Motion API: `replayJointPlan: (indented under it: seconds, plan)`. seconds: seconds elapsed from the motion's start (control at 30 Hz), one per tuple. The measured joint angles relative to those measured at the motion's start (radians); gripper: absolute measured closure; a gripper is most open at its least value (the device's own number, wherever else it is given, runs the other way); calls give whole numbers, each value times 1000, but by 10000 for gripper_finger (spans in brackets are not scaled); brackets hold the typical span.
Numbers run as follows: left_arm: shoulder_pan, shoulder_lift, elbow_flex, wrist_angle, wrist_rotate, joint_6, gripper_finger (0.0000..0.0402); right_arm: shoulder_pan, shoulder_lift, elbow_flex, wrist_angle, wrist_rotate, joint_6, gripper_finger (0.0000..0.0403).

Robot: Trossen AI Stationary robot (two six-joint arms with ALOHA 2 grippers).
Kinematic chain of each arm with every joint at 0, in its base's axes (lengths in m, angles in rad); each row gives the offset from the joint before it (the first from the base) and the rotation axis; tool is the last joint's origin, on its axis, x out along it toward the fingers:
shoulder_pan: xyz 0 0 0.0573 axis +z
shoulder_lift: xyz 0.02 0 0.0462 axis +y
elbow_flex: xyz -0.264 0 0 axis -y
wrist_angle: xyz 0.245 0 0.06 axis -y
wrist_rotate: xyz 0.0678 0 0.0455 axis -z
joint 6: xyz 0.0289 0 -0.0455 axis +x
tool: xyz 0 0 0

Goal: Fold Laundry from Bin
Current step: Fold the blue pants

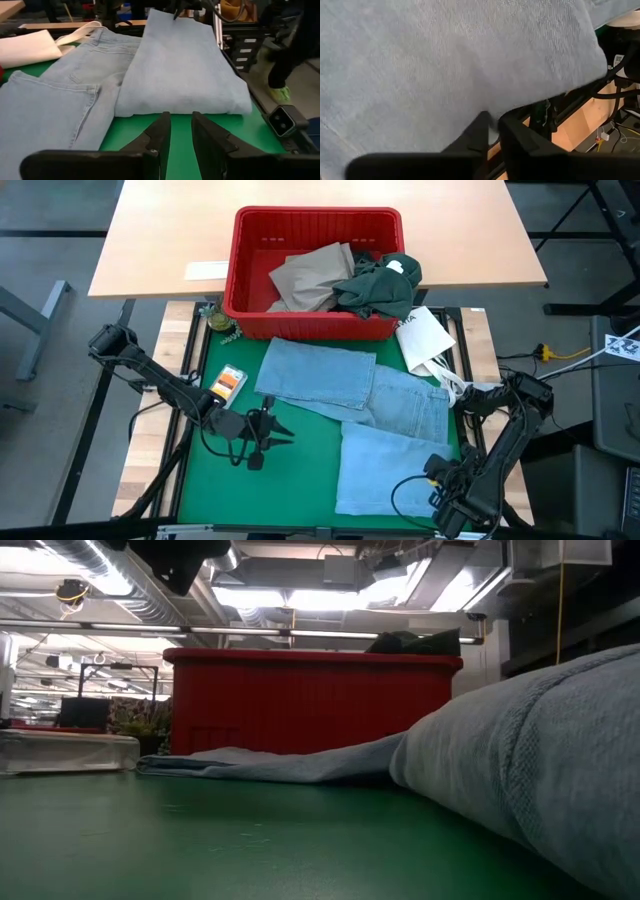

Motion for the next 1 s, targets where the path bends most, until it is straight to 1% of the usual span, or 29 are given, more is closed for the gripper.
replayJointPlan:
  seconds: [0.1, 0.27, 0.33, 0.4, 0.47, 0.57, 0.7, 0.83, 0.9, 1.0]
  plan:
    - [0, 0, 0, 0, 0, 0, 311, 0, 0, 0, 0, -11, -15, 301]
    - [4, 3, 0, 7, 2, 0, 279, 0, 0, 0, -2, -139, -58, 230]
    - [12, 22, 0, 56, 2, 2, 270, 0, 0, 0, -2, -201, -71, 212]
    - [17, 63, 0, 150, 3, 17, 265, 0, 0, 0, -1, -248, -72, 200]
    - [25, 124, 2, 266, 8, 62, 263, 0, 0, 0, 4, -254, -73, 195]
    - [44, 208, 2, 406, 11, 131, 263, 0, 0, 0, 11, -197, -97, 196]
    - [87, 288, 37, 517, 15, 159, 266, 0, 0, 0, 35, -66, -141, 203]
    - [134, 395, 104, 542, 91, 159, 280, 0, 0, 0, 79, 111, -147, 212]
    - [153, 451, 140, 547, 111, 159, 289, 0, 0, 0, 86, 200, -150, 216]
    - [176, 530, 165, 547, 112, 159, 302, 0, 0, 0, 85, 316, -152, 222]
